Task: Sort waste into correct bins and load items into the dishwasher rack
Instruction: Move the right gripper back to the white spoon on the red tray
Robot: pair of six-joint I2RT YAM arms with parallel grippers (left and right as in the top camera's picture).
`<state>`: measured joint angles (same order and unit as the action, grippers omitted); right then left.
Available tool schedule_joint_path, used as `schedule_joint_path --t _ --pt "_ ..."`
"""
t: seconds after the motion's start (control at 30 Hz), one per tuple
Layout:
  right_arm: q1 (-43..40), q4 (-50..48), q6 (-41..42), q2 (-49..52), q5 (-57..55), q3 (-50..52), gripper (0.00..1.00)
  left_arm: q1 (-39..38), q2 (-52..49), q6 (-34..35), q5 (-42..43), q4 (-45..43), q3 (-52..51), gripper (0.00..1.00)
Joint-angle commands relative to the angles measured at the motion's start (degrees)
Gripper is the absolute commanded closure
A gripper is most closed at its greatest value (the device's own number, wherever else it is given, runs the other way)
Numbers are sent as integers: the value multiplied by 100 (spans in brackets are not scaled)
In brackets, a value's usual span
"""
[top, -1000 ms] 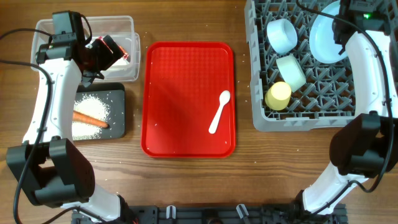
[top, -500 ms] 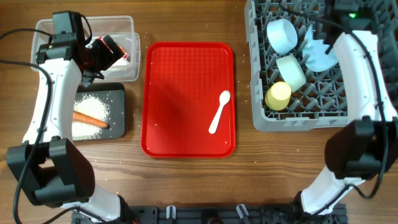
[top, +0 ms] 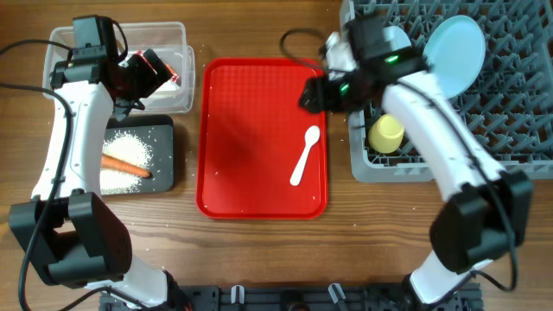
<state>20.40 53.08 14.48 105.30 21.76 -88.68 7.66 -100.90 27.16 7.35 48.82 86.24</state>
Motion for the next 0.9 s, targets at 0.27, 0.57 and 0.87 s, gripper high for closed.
schedule_joint_path --t 0.27,0.57,0.87 --pt "927 37 1021 693 -1322 439 34 13 72 52 48 2 83 0" --pt "898 166 800 1495 -1749 439 33 13 72 52 48 2 83 0" --pt "608 -619 476 1862 -1993 439 37 13 72 52 48 2 83 0"
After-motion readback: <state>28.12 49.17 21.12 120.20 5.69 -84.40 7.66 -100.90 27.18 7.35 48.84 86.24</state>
